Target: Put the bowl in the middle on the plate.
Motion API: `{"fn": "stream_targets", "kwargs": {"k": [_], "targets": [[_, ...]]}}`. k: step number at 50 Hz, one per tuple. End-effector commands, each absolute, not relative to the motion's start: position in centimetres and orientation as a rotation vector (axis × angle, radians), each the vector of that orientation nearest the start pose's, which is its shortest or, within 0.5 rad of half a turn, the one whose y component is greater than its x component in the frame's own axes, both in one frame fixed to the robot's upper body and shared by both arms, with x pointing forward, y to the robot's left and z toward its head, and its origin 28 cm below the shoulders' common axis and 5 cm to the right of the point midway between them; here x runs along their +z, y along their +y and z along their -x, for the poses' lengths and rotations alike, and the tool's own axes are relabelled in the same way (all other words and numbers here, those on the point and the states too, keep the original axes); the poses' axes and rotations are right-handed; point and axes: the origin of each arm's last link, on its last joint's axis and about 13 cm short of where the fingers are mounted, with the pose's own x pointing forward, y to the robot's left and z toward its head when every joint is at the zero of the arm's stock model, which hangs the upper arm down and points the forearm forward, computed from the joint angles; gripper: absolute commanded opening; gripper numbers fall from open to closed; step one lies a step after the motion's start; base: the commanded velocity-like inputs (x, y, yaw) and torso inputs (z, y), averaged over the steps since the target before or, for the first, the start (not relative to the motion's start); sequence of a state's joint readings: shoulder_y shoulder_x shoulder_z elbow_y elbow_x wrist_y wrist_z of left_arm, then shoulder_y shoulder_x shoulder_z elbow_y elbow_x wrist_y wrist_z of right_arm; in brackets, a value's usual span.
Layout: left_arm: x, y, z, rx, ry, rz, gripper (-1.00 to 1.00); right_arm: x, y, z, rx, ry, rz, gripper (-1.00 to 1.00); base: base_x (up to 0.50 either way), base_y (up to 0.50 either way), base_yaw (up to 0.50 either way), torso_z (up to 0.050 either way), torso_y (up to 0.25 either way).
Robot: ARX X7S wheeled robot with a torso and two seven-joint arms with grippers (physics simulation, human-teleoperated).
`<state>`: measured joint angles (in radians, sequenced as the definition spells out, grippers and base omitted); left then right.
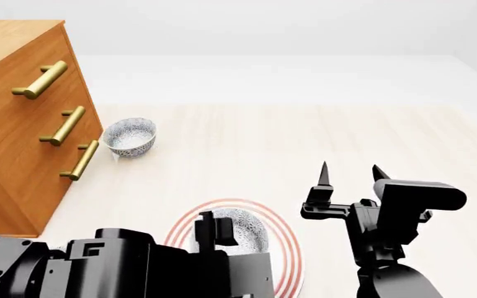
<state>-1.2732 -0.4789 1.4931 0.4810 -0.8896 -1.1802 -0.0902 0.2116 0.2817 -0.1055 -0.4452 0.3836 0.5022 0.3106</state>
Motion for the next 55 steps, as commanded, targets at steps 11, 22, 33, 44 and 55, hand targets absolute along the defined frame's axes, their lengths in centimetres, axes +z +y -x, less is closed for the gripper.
{"fn": "stream_targets", "kwargs": {"k": [11,22,33,44,55], "targets": [[19.2,16.3,-23.0,-1.069,0.483,-1.095,1.00,11.8,-11.5,-23.7,-0.038,-0.090,-0.048,1.00,0.00,0.00,0.00,0.000,0.000],[23.8,17.4,-21.0,-1.059,0.451,-1.029,1.00,12.1,-11.3,-23.7,-0.031,-0.095,-0.046,1.00,0.00,0.00,0.00,0.000,0.000],[25.9,18.0,-20.1,-1.080,0.435,-0.954,1.00,12.3,-11.3,-23.7,-0.028,-0.099,-0.045,1.00,0.00,0.00,0.00,0.000,0.000],[26.7,19.6,-23.0,-0.925,0.246,-0.515,1.00,12.2,-11.4,-23.8,-0.033,-0.098,-0.040,1.00,0.00,0.00,0.00,0.000,0.000],[26.3,23.2,-26.6,-0.577,0.109,0.075,1.00,12.6,-11.4,-23.9,-0.032,-0.104,-0.030,1.00,0.00,0.00,0.00,0.000,0.000]]}}
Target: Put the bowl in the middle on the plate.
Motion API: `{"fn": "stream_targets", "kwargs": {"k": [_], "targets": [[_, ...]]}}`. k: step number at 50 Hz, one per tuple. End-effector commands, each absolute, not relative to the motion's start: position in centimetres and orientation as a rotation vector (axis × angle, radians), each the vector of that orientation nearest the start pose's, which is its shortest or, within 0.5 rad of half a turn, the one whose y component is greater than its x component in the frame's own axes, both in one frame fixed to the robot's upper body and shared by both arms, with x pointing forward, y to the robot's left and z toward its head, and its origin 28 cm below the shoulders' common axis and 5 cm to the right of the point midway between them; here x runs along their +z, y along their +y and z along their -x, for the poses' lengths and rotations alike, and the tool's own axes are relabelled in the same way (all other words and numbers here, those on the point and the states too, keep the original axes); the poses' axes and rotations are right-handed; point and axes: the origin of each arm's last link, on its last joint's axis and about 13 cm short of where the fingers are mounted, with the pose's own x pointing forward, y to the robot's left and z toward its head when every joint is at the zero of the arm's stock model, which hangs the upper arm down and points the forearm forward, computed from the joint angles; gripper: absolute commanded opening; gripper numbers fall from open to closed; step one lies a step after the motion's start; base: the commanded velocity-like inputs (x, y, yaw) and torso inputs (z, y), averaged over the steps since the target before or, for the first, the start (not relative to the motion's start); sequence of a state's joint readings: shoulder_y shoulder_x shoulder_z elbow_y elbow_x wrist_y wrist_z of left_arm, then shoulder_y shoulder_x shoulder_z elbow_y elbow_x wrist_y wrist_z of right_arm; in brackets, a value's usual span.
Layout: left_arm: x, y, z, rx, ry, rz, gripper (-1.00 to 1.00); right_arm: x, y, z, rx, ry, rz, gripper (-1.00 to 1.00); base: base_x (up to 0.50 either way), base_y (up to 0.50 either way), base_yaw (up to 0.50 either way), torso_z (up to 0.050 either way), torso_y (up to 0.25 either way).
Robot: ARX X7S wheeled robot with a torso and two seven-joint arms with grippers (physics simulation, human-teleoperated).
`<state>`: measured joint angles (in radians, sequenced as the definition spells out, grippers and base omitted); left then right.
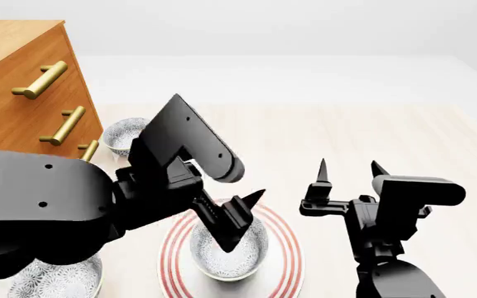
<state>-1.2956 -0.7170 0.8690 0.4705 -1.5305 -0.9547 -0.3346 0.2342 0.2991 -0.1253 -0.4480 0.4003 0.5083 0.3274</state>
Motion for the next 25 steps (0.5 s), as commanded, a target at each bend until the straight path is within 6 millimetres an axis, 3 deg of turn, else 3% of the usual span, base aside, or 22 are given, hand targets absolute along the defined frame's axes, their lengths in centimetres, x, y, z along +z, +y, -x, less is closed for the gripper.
{"fn": "stream_targets", "kwargs": {"k": [1,6,8,11,12,14,15,22,25], "targets": [[25.9,23.6,-26.6,-0.562,0.100,0.114,1.00,12.7,-11.4,-24.0,-0.031,-0.108,-0.026,1.00,0.00,0.00,0.00,0.000,0.000],[24.3,23.9,-27.2,-0.404,0.045,0.231,1.00,13.3,-11.4,-24.3,-0.025,-0.127,0.028,1.00,0.00,0.00,0.00,0.000,0.000],[23.7,23.7,-27.5,-0.309,-0.040,0.174,1.00,13.7,-11.3,-24.4,-0.025,-0.139,0.053,1.00,0.00,0.00,0.00,0.000,0.000],[22.8,23.3,-27.6,-0.290,-0.084,0.192,1.00,15.7,-11.6,-25.2,-0.026,-0.176,0.085,1.00,0.00,0.00,0.00,0.000,0.000],[22.9,23.3,-27.6,-0.277,-0.051,0.215,1.00,16.2,-11.7,-25.4,-0.027,-0.184,0.094,1.00,0.00,0.00,0.00,0.000,0.000],[23.1,23.0,-27.8,-0.204,-0.156,0.132,1.00,17.8,-11.7,-25.8,-0.021,-0.212,0.129,1.00,0.00,0.00,0.00,0.000,0.000],[23.5,22.7,-27.8,-0.185,-0.172,0.115,1.00,19.6,-11.6,-26.3,-0.014,-0.240,0.150,1.00,0.00,0.00,0.00,0.000,0.000],[24.7,21.9,-28.3,-0.143,-0.247,0.064,1.00,24.6,-11.6,-27.2,-0.015,-0.346,0.207,1.00,0.00,0.00,0.00,0.000,0.000],[25.0,21.8,-28.4,-0.110,-0.287,0.058,1.00,25.7,-11.4,-27.2,-0.005,-0.370,0.225,1.00,0.00,0.00,0.00,0.000,0.000]]}}
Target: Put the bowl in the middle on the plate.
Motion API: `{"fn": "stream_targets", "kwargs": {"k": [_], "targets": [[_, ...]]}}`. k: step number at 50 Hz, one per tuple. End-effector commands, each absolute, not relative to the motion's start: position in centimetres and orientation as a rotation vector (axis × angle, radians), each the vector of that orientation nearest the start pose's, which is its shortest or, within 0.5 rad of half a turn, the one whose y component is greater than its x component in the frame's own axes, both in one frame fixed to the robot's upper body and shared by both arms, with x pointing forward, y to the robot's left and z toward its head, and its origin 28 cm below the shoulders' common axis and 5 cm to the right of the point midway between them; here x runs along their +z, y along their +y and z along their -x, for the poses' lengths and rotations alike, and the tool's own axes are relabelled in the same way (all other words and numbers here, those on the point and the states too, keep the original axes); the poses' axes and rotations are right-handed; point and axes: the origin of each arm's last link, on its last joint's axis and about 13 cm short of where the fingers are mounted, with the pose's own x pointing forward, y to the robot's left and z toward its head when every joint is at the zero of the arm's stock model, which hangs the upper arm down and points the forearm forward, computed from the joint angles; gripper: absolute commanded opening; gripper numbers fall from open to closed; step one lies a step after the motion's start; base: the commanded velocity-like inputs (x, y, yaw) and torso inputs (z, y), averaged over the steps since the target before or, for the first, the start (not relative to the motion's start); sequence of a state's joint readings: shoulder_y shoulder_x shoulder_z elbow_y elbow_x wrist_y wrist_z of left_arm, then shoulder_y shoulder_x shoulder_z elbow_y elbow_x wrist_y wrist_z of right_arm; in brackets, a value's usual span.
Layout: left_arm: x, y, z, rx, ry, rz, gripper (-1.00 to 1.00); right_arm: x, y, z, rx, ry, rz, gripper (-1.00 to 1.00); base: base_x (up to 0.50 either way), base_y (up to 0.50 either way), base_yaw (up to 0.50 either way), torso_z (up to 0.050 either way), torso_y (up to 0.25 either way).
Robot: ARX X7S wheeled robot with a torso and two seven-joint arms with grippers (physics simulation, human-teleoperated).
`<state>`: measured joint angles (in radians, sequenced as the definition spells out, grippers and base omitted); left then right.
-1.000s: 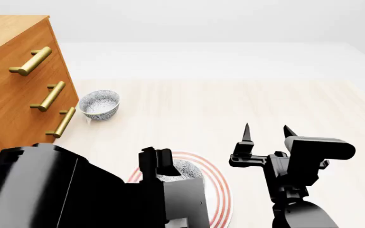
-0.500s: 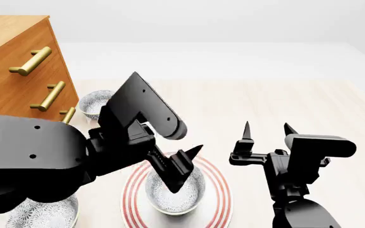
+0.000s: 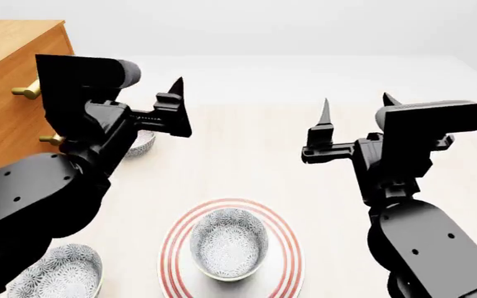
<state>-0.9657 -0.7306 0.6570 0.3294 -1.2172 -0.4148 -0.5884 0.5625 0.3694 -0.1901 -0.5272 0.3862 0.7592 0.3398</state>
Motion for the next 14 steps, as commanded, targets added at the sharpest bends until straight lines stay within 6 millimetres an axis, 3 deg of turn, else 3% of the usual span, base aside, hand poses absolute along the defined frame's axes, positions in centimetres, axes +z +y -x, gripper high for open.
{"fn": "stream_targets", "kwargs": {"k": [1,6,14], "targets": [[25.0,21.7,-28.4,-0.113,-0.290,0.044,1.00,25.9,-11.3,-27.2,-0.002,-0.375,0.230,1.00,0.00,0.00,0.00,0.000,0.000],[25.5,21.4,-28.3,-0.098,-0.319,0.039,1.00,27.3,-10.9,-27.0,0.007,-0.416,0.250,1.00,0.00,0.00,0.00,0.000,0.000],[25.8,21.4,-28.3,-0.100,-0.323,0.037,1.00,27.5,-10.9,-26.8,0.015,-0.431,0.254,1.00,0.00,0.00,0.00,0.000,0.000]]}}
